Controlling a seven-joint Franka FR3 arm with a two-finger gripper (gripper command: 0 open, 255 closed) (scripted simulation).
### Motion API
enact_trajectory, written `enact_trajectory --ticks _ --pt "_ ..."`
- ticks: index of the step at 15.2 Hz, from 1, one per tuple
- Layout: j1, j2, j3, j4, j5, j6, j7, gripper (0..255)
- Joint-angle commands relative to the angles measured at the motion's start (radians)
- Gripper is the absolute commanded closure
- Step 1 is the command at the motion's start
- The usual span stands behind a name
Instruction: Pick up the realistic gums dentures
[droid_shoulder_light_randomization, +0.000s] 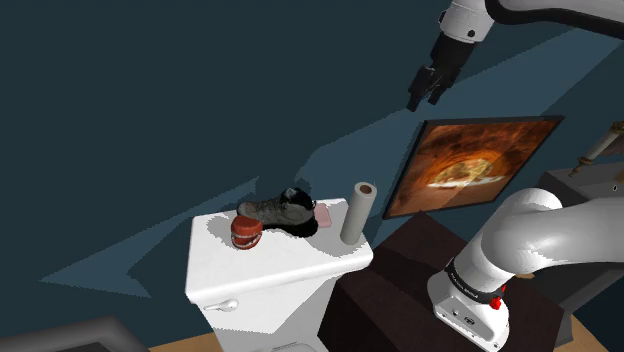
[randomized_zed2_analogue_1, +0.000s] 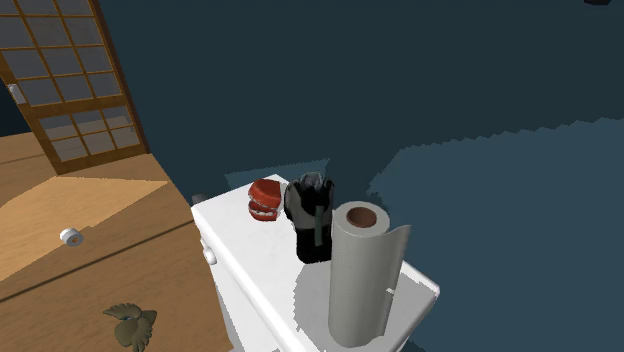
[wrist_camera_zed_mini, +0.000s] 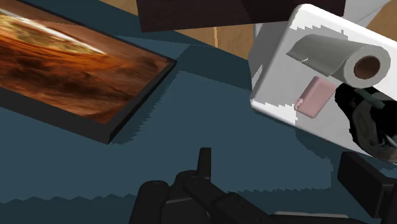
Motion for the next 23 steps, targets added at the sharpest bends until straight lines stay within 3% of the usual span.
enact_trajectory --ticks 1,14,23 --pt "0.000 0.000 0.000 0.000 0.000 0.000 0.000 0" --pt "0.073 0.239 0.222 -0.054 0.090 0.269 0.207 0" --pt "0.098 0.503 0.373 0.024 0.070 0.435 0.366 0"
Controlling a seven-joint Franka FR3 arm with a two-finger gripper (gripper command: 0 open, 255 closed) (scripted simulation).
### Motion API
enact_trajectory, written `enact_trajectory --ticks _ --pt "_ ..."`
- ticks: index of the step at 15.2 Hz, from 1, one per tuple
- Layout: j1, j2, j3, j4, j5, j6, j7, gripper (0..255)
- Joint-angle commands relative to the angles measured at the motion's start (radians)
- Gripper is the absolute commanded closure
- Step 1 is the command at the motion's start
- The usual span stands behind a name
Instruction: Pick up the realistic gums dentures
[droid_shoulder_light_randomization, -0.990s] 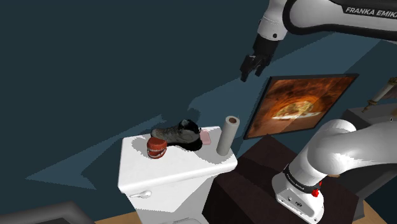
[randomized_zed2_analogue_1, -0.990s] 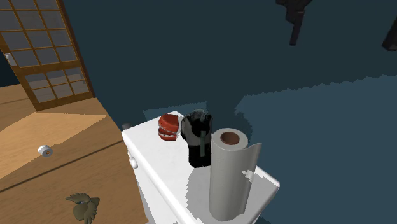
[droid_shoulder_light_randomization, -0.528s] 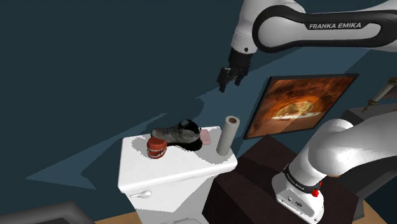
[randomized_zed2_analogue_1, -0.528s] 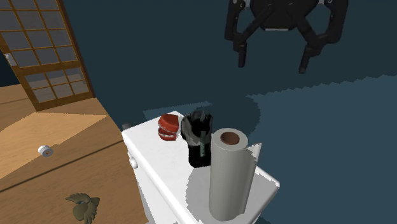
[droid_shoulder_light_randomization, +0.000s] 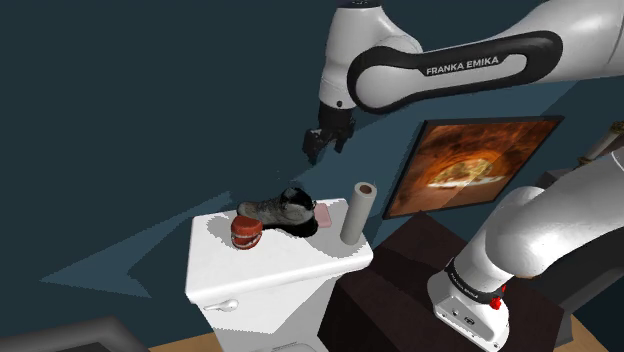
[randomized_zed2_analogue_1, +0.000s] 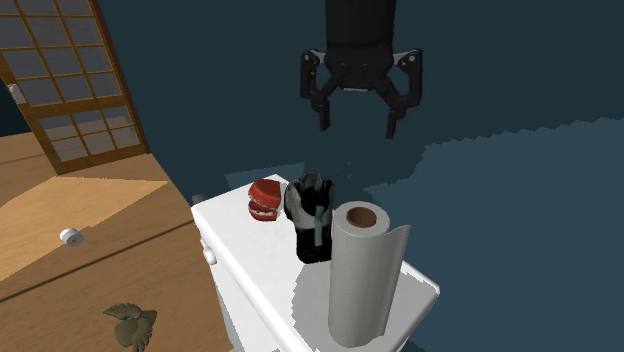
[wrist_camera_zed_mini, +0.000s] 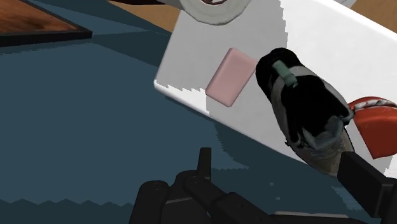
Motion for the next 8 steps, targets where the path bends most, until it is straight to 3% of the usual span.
enact_trajectory --ticks 1,8 --pt "0.006 0.065 0.035 0.021 -0.015 0.038 0.044 0" --pt "0.031 0.321 0.126 0.156 -0.125 0.119 0.202 0"
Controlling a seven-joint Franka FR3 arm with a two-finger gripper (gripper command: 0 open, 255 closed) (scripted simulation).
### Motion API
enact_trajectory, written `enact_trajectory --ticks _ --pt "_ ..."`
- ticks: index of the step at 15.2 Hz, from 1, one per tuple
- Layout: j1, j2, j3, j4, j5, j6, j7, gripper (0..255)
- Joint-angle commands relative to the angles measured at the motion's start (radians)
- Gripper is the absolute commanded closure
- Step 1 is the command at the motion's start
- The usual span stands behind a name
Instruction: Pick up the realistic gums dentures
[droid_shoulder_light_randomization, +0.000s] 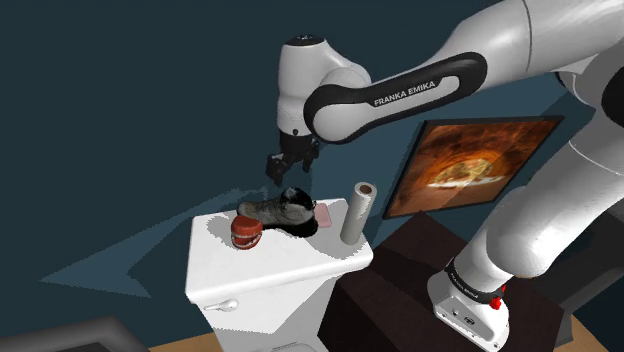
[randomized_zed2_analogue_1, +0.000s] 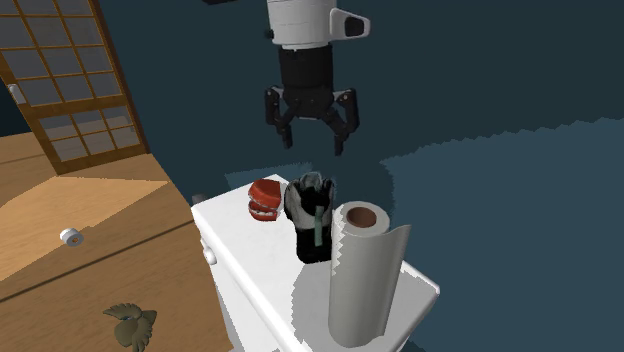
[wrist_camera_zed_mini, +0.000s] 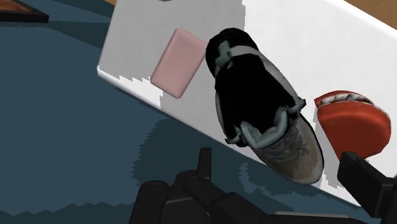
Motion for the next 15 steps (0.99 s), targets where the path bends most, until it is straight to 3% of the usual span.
enact_trajectory --ticks 1,6,12,15 --pt "0.013 0.087 0.022 0.051 -0.046 0.020 0.055 0" --pt "0.071 0.287 0.041 0.191 -0.159 0.034 0.168 0" --pt "0.177 0.527 0.022 0.405 -0.272 0.012 0.265 0" --pt "0.183 0.543 0.015 0.399 -0.281 0.032 0.272 0"
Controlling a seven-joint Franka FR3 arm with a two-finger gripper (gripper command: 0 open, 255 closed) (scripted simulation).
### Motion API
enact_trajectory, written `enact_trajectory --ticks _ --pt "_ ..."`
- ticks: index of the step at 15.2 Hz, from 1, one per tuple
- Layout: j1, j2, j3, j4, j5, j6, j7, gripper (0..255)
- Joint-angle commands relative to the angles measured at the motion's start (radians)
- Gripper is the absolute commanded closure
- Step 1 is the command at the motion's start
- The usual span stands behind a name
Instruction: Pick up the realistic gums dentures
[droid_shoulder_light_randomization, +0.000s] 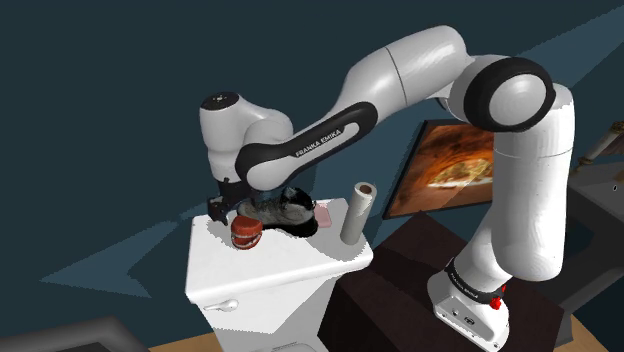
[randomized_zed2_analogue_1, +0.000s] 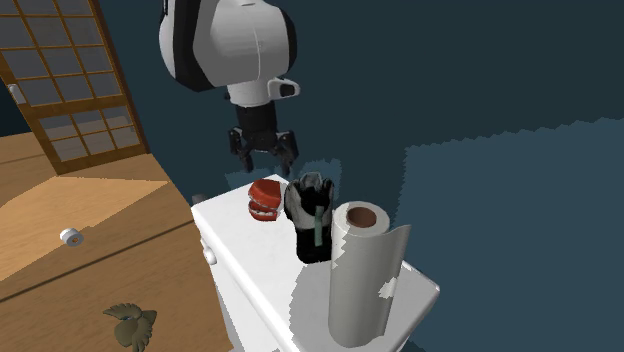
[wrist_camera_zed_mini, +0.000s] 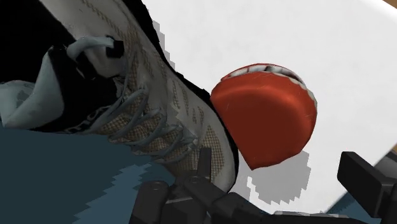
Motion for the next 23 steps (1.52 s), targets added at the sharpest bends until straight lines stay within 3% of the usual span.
enact_trajectory --ticks 1,7,8,17,23 --pt "0.006 0.016 -0.004 -0.003 -0.010 0.017 0.009 0" --pt "0.013 0.049 -0.017 -0.017 -0.030 0.061 0.024 0" --pt "0.014 0.049 -0.017 -0.017 -0.030 0.061 0.024 255" --pt "0.013 0.049 -0.017 -0.017 -0.031 0.061 0.024 255" --pt "0.004 0.006 -0.001 0.003 -0.004 0.003 0.004 255"
